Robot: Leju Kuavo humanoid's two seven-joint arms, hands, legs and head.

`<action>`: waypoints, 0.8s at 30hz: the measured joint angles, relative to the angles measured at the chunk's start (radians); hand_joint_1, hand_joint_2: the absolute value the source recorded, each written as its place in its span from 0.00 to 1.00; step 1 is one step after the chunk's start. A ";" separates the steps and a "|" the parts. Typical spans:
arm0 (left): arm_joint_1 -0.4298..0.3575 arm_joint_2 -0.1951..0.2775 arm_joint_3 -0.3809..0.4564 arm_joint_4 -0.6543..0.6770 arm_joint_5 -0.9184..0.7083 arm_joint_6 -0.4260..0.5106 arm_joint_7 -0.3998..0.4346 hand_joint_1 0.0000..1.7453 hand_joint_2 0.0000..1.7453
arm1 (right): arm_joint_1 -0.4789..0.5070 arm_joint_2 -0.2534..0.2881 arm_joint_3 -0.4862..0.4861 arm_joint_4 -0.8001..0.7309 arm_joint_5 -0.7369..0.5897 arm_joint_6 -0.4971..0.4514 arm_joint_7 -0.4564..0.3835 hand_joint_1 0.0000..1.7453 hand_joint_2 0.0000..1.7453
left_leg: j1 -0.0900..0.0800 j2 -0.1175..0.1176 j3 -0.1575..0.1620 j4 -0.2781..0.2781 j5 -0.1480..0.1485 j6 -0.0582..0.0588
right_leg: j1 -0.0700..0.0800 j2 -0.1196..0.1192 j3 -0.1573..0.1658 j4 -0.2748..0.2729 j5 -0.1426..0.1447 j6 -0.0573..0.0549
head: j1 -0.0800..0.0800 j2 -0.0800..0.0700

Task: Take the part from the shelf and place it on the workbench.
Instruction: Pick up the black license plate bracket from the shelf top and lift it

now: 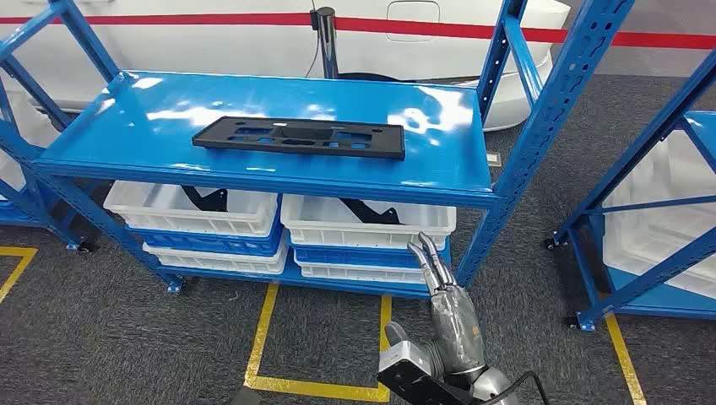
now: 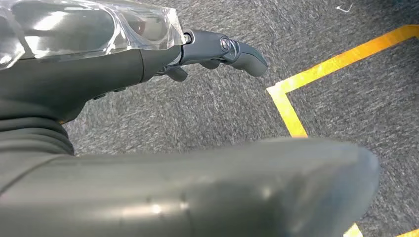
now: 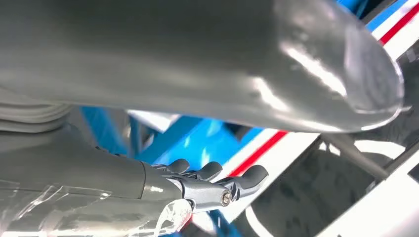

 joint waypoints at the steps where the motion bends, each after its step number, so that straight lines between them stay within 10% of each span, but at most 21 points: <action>1: 0.000 0.000 -0.001 0.000 -0.001 0.000 0.000 0.00 0.00 | -0.002 0.000 0.000 -0.003 0.024 0.006 0.010 0.00 0.00 | 0.000 0.000 -0.013 0.030 -0.018 -0.002 | 0.000 0.000 0.000 0.000 0.000 -0.003 | -0.001 0.000; 6: 0.001 0.000 -0.012 0.000 -0.003 -0.001 -0.002 0.00 0.00 | -0.011 -0.001 0.003 -0.012 0.169 0.050 0.068 0.00 0.00 | 0.001 0.000 -0.136 0.288 -0.113 -0.011 | 0.002 0.001 0.000 0.001 0.000 -0.009 | -0.004 0.000; 12: -0.002 0.000 -0.026 0.000 -0.008 -0.007 -0.009 0.00 0.00 | -0.028 -0.002 0.010 -0.017 0.257 0.096 0.096 0.00 0.00 | -0.006 0.000 0.001 -0.023 0.029 0.009 | 0.008 0.004 0.004 0.002 -0.005 0.003 | -0.003 0.000; 16: -0.004 0.000 -0.036 0.000 -0.020 -0.014 0.000 0.00 0.00 | -0.039 -0.004 0.014 -0.019 0.269 0.114 0.096 0.00 0.00 | -0.002 0.000 0.004 -0.036 0.038 0.028 | 0.006 0.003 -0.006 0.027 -0.027 0.024 | -0.002 0.000; 20: -0.006 0.000 -0.048 0.000 -0.022 -0.020 0.008 0.00 0.00 | -0.047 -0.005 0.018 -0.016 0.267 0.123 0.085 0.00 0.00 | 0.000 0.001 0.003 -0.039 0.041 0.038 | 0.001 0.002 -0.119 0.273 -0.143 0.041 | 0.000 0.000; 22: -0.006 0.000 -0.050 0.000 -0.022 -0.022 0.011 0.00 0.00 | -0.052 -0.005 0.021 -0.011 0.262 0.129 0.078 0.00 0.00 | 0.000 -0.001 0.004 -0.038 0.041 0.037 | -0.002 0.002 -0.128 0.288 -0.126 0.044 | 0.000 0.000; 24: -0.008 0.000 -0.053 0.000 -0.021 -0.022 0.011 0.00 0.00 | -0.064 -0.005 0.025 -0.004 0.254 0.129 0.068 0.00 0.00 | 0.000 -0.002 0.008 -0.038 0.039 0.034 | -0.005 0.001 -0.066 0.155 -0.052 0.043 | 0.001 0.000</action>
